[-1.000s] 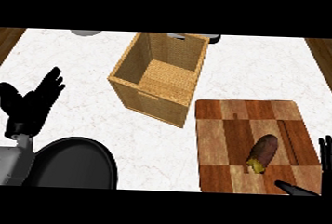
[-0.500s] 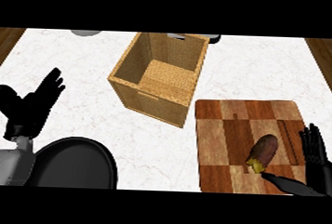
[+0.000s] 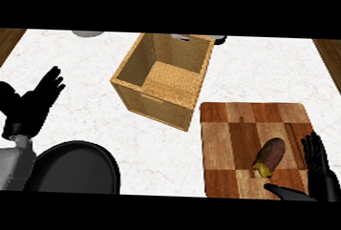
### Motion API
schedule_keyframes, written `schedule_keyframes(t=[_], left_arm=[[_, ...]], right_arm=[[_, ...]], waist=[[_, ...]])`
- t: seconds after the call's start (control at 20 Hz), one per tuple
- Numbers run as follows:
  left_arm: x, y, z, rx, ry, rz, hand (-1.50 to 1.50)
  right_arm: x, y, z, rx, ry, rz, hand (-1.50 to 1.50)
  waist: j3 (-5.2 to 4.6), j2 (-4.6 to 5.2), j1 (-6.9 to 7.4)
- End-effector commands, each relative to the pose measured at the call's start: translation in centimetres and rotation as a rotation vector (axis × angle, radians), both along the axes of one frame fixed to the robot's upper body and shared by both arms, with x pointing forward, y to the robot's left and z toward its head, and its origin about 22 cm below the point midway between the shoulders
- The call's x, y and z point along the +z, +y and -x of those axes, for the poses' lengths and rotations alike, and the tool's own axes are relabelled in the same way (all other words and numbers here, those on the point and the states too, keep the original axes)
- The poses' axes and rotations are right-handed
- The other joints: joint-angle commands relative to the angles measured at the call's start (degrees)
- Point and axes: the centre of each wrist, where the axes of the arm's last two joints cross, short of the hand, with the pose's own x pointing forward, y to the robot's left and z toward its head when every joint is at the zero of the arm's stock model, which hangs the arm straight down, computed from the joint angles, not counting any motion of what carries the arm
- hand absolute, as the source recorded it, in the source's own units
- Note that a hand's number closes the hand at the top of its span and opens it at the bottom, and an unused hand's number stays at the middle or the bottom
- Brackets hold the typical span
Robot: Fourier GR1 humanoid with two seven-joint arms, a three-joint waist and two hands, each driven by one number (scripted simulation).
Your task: Pick the sweet potato from the cutting board and place it in the basket
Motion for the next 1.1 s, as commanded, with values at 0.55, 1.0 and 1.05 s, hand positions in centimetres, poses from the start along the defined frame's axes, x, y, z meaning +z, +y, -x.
schedule_keyframes(t=[0.55, 1.0, 1.05], left_arm=[[-0.9, -1.0, 1.1, -0.002, -0.005, -0.004, 0.0], [0.5, -0.8, -0.2, 0.003, -0.011, 0.005, 0.0], [0.2, -0.1, 0.6, -0.001, -0.001, 0.002, 0.0]], right_arm=[[-2.3, 3.3, -0.2, -0.012, 0.01, 0.047, -1.5], [0.1, 5.7, -2.2, 0.041, 0.021, 0.242, 1.5], [0.5, 5.1, -4.4, 0.025, 0.034, 0.24, 1.5]], waist=[[0.0, 0.0, 0.12], [-0.03, 0.0, -0.07], [-0.01, 0.02, 0.21]])
